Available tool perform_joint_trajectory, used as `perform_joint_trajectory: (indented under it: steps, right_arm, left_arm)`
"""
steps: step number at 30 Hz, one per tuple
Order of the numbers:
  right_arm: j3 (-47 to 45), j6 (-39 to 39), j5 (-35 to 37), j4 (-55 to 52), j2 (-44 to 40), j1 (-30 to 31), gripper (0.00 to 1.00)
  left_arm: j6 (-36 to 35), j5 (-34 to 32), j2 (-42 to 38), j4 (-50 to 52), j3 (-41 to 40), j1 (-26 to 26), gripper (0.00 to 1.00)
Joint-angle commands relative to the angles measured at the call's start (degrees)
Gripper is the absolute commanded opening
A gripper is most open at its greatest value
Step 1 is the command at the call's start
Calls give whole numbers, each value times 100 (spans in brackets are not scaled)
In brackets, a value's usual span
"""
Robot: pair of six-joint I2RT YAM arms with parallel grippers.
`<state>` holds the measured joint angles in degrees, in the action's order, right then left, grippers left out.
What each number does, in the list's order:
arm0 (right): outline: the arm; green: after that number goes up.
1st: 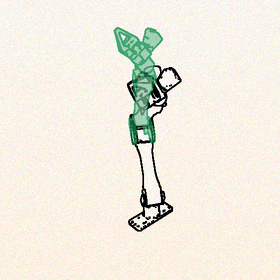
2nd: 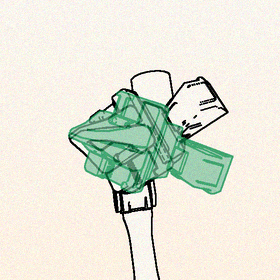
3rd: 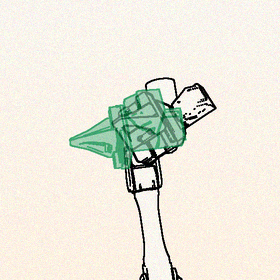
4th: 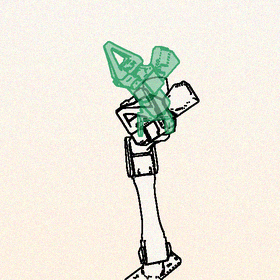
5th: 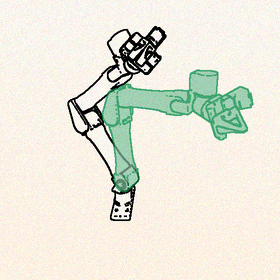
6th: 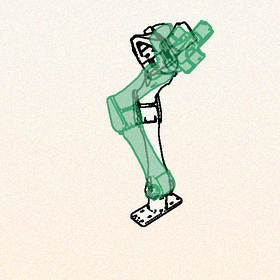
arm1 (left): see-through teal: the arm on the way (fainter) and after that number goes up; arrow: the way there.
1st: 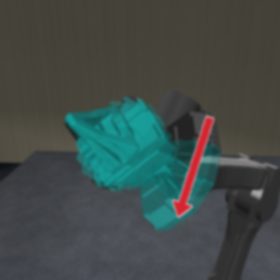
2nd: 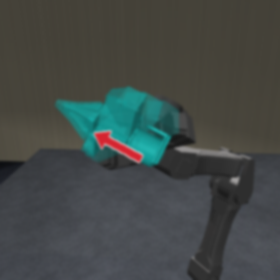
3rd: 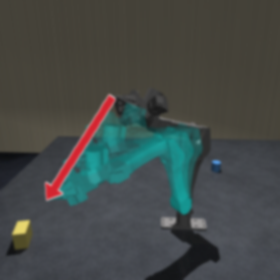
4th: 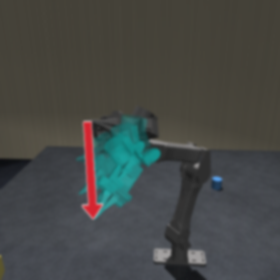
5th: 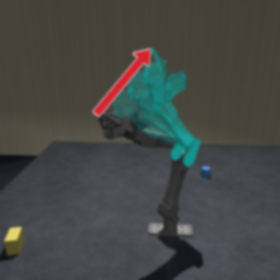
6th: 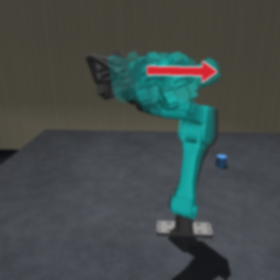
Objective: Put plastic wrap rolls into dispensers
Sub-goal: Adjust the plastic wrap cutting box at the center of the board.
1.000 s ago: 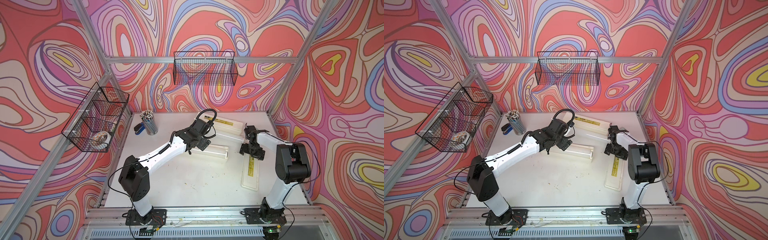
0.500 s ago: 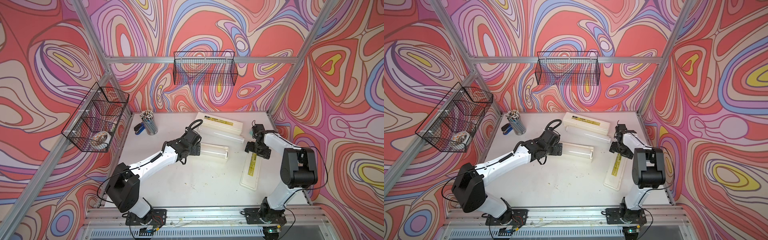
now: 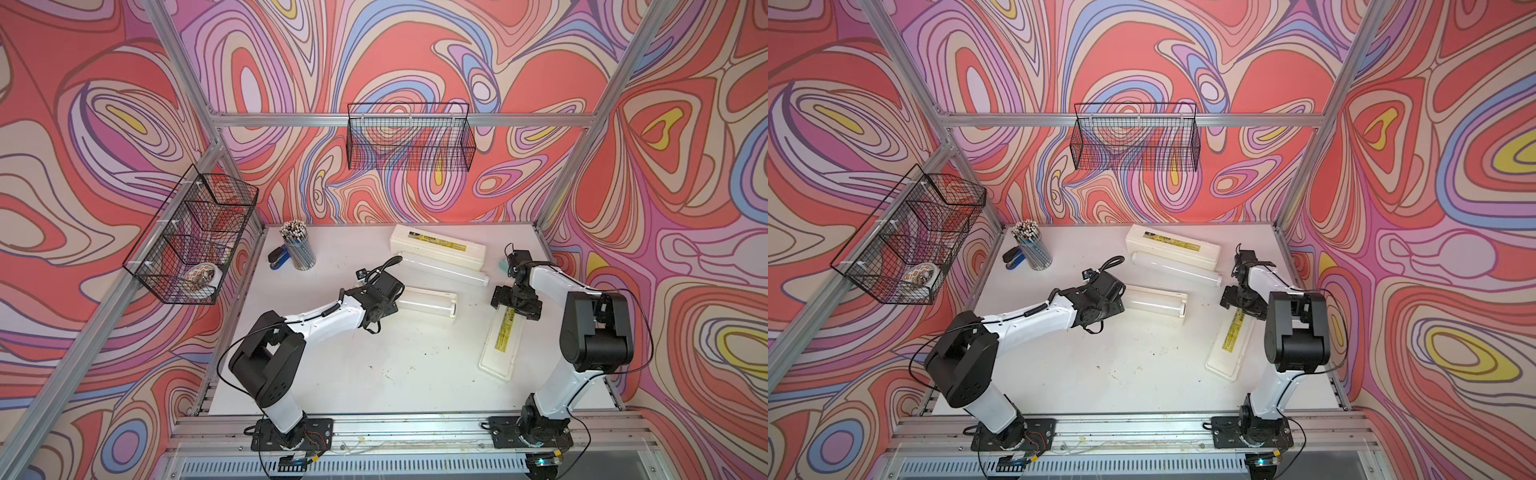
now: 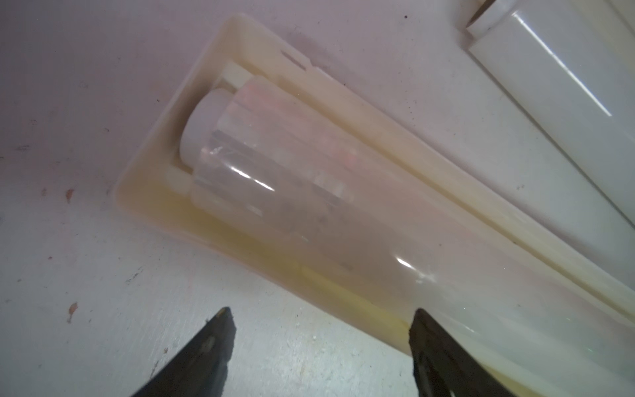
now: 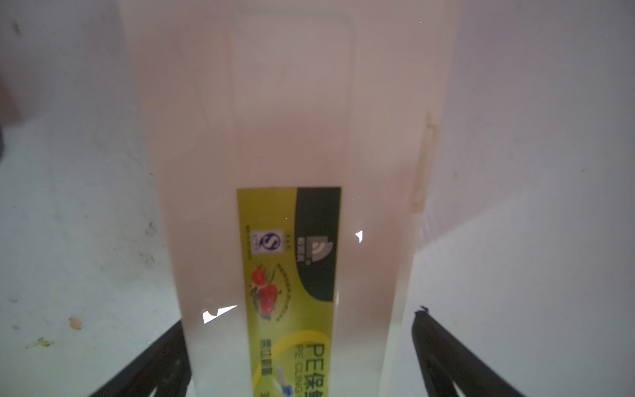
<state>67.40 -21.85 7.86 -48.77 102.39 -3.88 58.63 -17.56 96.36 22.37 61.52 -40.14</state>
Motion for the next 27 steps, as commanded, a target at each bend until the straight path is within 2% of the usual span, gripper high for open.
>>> perform_joint_trajectory:
  steps: [1,7,12,18,23,27]
  right_arm:
    - [11,49,38,-150,-234,-77,98]
    - [1,93,87,-91,-174,-123,98]
    - [87,228,171,-85,-198,-131,98]
    - [149,63,230,-300,-247,-150,98]
    - [102,-170,341,-498,-702,-356,98]
    - [-74,-144,143,-310,-905,-583,98]
  left_arm:
    - [448,-137,177,-334,-111,111,76]
    - [280,50,382,-638,-273,270,56]
    - [-411,132,410,-681,-263,386,42]
    - [-1205,639,589,-765,-50,766,27]
    - [-1571,791,545,-681,-29,865,24]
    - [-1819,861,507,-949,-35,860,26]
